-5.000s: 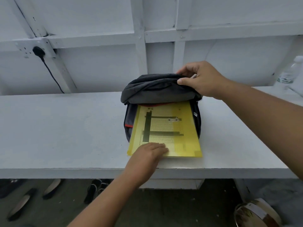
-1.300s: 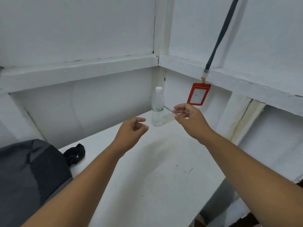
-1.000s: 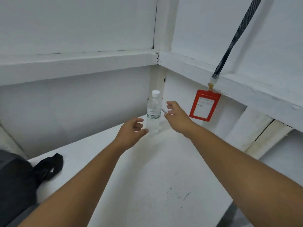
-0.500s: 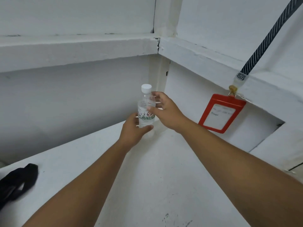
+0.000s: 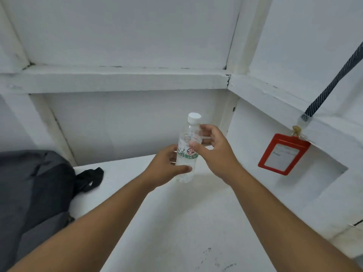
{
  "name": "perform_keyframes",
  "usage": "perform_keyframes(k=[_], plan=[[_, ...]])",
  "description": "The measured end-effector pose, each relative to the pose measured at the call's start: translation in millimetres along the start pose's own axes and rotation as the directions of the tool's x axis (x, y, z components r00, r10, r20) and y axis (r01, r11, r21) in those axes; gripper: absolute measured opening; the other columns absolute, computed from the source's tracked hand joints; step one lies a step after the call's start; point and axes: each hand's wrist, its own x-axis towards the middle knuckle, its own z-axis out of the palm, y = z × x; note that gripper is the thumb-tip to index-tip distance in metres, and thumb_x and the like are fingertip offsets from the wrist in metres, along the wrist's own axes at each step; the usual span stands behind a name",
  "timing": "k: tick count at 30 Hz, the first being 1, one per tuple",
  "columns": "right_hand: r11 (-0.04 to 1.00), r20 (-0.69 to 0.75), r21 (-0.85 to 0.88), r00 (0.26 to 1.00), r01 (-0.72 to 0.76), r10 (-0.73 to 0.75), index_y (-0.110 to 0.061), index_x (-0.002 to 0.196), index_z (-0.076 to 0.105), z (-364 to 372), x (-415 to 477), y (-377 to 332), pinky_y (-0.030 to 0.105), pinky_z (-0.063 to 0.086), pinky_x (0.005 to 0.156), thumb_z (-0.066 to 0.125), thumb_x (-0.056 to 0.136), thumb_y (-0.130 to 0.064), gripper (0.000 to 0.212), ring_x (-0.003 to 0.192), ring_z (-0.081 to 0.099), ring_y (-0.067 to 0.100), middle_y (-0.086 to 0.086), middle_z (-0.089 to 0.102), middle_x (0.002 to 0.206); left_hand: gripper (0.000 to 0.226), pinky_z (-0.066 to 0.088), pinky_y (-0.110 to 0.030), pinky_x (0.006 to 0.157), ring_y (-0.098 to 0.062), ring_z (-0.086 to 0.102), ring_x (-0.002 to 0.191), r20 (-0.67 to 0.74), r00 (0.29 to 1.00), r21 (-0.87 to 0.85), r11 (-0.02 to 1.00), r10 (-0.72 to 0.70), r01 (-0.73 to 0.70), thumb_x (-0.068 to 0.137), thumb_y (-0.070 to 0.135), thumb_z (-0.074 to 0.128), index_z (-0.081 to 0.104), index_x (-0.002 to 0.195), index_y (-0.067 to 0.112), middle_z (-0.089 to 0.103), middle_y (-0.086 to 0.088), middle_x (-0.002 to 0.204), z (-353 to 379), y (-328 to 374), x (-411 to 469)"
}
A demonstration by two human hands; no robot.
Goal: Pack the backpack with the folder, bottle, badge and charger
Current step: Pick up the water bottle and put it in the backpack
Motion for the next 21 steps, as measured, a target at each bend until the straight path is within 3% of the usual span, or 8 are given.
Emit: perform_keyframes(k=[8, 13, 21], plan=[[0.996, 0.107, 0.047, 0.991, 0.072, -0.077, -0.03, 0.126, 0.053, 66, -67, -64, 0.035, 0.055, 0.094, 0.077, 0.086, -0.03, 0.047, 0.105, 0.065, 0.005, -0.015, 0.064, 0.121, 0.054, 0.058, -0.04, 0.093, -0.009, 0.072, 0.098, -0.12, 0.993, 0.048, 0.999, -0.021, 0.026, 0.072, 0.022, 0.088, 0.063, 0.119, 0.031, 0.077, 0.007, 0.106, -64, 2, -117], [0.99, 0.169, 0.069, 0.977, 0.121, -0.131, -0.031, 0.124, 0.053, 126, -128, -119, 0.037, 0.056, 0.094, 0.077, 0.086, -0.026, 0.045, 0.103, 0.065, 0.004, -0.014, 0.065, 0.118, 0.056, 0.057, -0.041, 0.096, -0.005, 0.068, 0.108, -0.177, 0.984, 0.101, 0.995, 0.034, -0.016, 0.073, 0.038, 0.085, 0.062, 0.123, 0.036, 0.071, 0.016, 0.118, -117, 7, -213], [0.981, 0.223, 0.128, 0.959, 0.149, -0.175, -0.032, 0.123, 0.055, 217, -237, -190, 0.028, 0.056, 0.087, 0.077, 0.086, -0.022, 0.044, 0.101, 0.066, 0.005, -0.011, 0.064, 0.12, 0.049, 0.057, -0.046, 0.096, -0.012, 0.073, 0.102, -0.246, 0.968, 0.039, 0.998, 0.048, -0.04, 0.077, 0.035, 0.086, 0.064, 0.118, 0.022, 0.076, 0.005, 0.11, -190, 18, -361]])
